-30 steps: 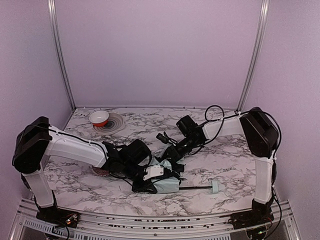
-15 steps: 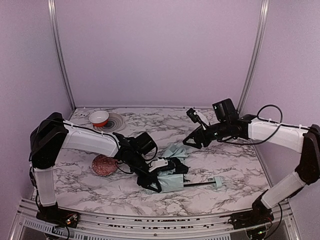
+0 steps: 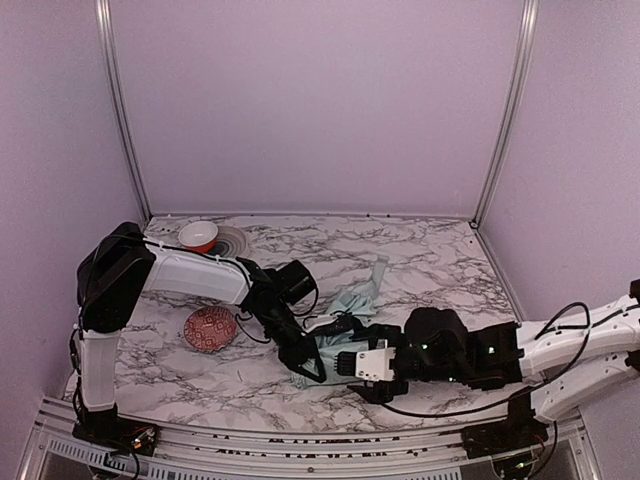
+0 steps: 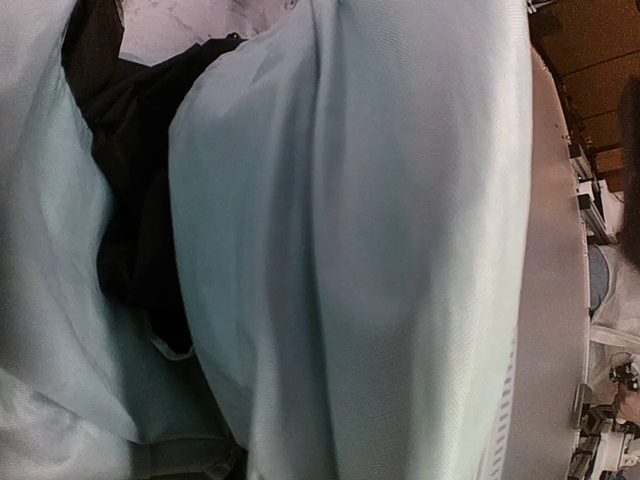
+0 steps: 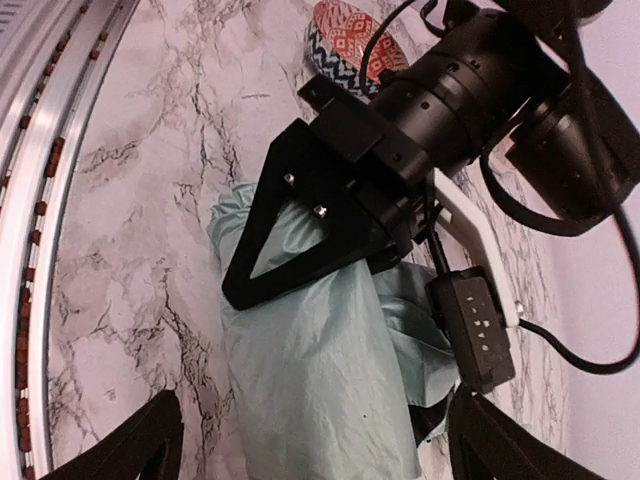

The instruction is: Put away the umbrella

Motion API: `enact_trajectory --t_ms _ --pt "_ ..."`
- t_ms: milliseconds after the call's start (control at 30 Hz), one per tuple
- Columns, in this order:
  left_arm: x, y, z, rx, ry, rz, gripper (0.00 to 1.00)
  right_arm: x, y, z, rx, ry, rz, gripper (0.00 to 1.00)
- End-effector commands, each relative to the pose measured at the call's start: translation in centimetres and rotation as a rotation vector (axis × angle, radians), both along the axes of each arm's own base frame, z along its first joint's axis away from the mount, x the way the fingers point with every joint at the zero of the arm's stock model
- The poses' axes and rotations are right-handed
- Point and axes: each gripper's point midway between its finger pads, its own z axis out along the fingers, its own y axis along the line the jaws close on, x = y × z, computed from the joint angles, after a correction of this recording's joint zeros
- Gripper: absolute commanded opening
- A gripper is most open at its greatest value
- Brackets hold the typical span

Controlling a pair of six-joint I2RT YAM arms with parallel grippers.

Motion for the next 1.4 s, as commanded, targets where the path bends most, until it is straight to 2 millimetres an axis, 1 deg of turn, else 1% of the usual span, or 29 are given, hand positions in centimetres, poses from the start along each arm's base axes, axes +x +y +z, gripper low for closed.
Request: enact_trajectory --t_ms 0,67,167,233,333,400,433,467,500,533,567,600,633,700,733,767,833,867,900,933,1000,1067,1100,1200,1300,1333,1367 --pt "-3.8 5.2 -5.4 0.330 0.203 0.033 0.01 3.8 0.9 -1.4 -0.127 -0.187 -0.142 0.98" --pt "-4.0 5.4 -5.6 0.341 0.213 0.030 0.01 4.2 1.5 -2.4 -0.159 -0.205 -0.141 1.00" --pt "-4.1 5.7 -5.9 0.351 0.227 0.028 0.01 3.4 2.0 -3.9 -0.206 -0.196 -0.065 1.00" --pt "-4.1 5.8 -6.0 0.356 0.232 0.030 0.01 3.0 1.9 -5.1 -0.245 -0.180 -0.035 1.00" --pt "-4.0 5.6 -6.0 0.353 0.234 0.030 0.01 3.0 1.2 -7.1 -0.310 -0.177 -0.028 0.99" --pt "-3.9 5.5 -6.0 0.352 0.237 0.029 0.01 3.0 1.1 -8.2 -0.341 -0.164 -0.024 0.95" --pt "-3.9 5.4 -6.0 0.351 0.239 0.027 0.01 3.1 1.1 -8.8 -0.358 -0.159 -0.031 0.91" --pt "-3.9 5.4 -6.0 0.352 0.243 0.026 0.01 3.2 1.1 -9.4 -0.377 -0.153 -0.039 0.84" --pt "-3.9 5.4 -6.0 0.352 0.244 0.025 0.01 3.4 0.9 -9.8 -0.396 -0.153 -0.052 0.74" --pt "-4.0 5.4 -6.0 0.351 0.248 0.024 0.01 3.6 0.9 -10.1 -0.407 -0.154 -0.063 0.62" --pt "-4.0 5.4 -6.0 0.347 0.251 0.023 0.01 3.7 0.8 -10.3 -0.416 -0.155 -0.067 0.52" --pt "-4.0 5.4 -5.8 0.341 0.259 0.023 0.02 3.6 0.9 -10.3 -0.416 -0.155 -0.065 0.47" --pt "-4.0 5.3 -5.6 0.334 0.262 0.024 0.04 3.6 1.0 -10.3 -0.413 -0.154 -0.059 0.44" --pt "-3.5 5.2 -5.1 0.318 0.256 0.031 0.10 3.3 1.2 -10.3 -0.408 -0.143 -0.042 0.38" --pt "-2.9 5.0 -4.7 0.307 0.243 0.039 0.18 3.1 1.1 -10.4 -0.413 -0.134 -0.032 0.34" --pt "-2.2 4.9 -4.4 0.304 0.222 0.055 0.28 2.9 1.1 -10.6 -0.418 -0.124 -0.024 0.30" --pt "-0.1 4.6 -2.9 0.271 0.161 0.105 0.46 2.6 0.8 -11.0 -0.429 -0.100 -0.019 0.24" --pt "1.2 4.2 -2.1 0.228 0.118 0.133 0.52 2.3 0.6 -11.3 -0.435 -0.083 -0.010 0.21" --pt "2.3 4.0 -0.8 0.180 0.078 0.158 0.66 1.9 0.6 -11.5 -0.441 -0.061 0.006 0.19" --pt "3.3 3.7 0.5 0.121 0.032 0.176 0.70 1.6 0.4 -11.7 -0.446 -0.035 0.019 0.17" --pt "5.0 3.7 3.0 0.011 -0.075 0.212 0.72 1.0 0.3 -12.1 -0.452 0.022 0.039 0.15" --pt "6.1 4.0 5.3 -0.086 -0.197 0.239 0.74 0.7 0.0 -12.3 -0.460 0.080 0.049 0.14" --pt "6.3 4.6 5.8 -0.121 -0.252 0.255 0.74 0.7 0.0 -12.4 -0.461 0.110 0.052 0.13" --pt "6.9 5.5 8.8 -0.258 -0.435 0.294 0.75 0.4 -0.1 -12.5 -0.458 0.220 0.065 0.12" --pt "6.1 6.6 11.7 -0.422 -0.606 0.297 0.74 -0.3 0.2 -12.3 -0.430 0.371 0.092 0.12" --pt "5.2 6.8 12.7 -0.474 -0.673 0.268 0.72 -0.4 0.1 -12.2 -0.429 0.434 0.084 0.12" --pt "4.3 7.2 13.0 -0.496 -0.746 0.238 0.70 -0.5 0.2 -12.2 -0.430 0.491 0.085 0.12"
